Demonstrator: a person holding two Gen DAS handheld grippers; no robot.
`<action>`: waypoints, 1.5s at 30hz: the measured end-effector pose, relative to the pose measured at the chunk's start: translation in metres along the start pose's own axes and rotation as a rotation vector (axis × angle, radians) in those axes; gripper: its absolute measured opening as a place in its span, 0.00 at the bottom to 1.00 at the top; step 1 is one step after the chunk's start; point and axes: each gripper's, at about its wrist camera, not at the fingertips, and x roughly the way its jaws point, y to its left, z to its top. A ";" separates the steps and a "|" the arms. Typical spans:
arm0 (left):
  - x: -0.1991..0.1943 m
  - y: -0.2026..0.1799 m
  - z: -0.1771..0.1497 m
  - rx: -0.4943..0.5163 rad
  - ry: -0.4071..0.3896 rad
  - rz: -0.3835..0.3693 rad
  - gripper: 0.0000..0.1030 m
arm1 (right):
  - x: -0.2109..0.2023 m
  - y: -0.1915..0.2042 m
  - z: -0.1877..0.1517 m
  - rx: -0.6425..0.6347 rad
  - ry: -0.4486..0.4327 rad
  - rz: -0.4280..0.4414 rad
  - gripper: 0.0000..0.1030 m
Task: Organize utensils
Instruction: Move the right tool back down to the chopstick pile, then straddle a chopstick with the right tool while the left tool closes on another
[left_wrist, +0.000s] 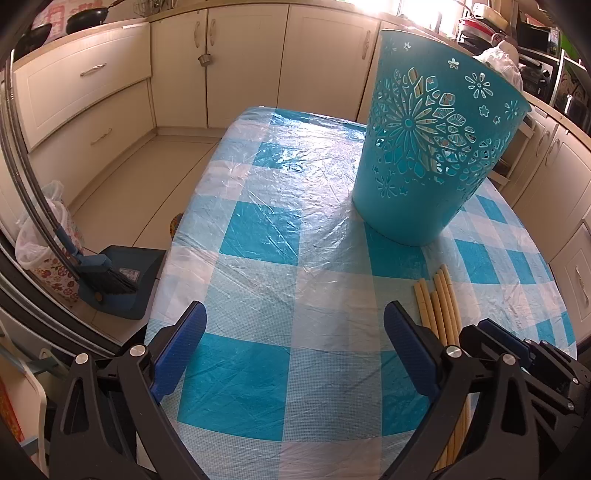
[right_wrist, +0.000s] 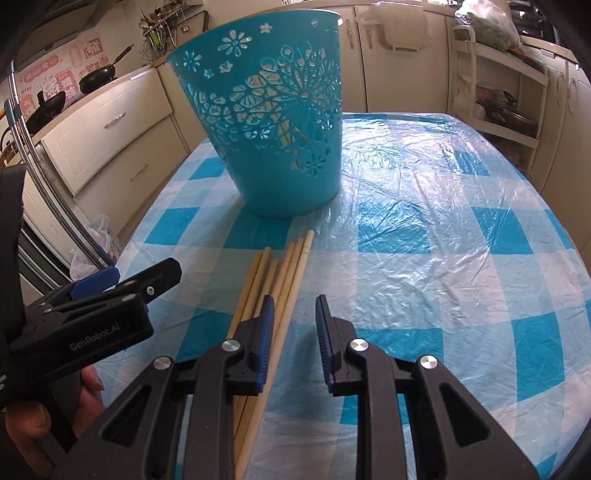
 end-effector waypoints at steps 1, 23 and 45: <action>0.000 0.000 0.000 0.000 0.000 0.000 0.90 | 0.001 -0.001 0.000 0.005 0.003 0.001 0.22; 0.005 -0.043 -0.013 0.153 0.089 -0.071 0.90 | -0.022 -0.033 -0.016 0.026 0.052 -0.054 0.06; 0.013 -0.056 -0.004 0.190 0.139 -0.006 0.73 | -0.013 -0.036 0.000 -0.008 0.062 -0.008 0.09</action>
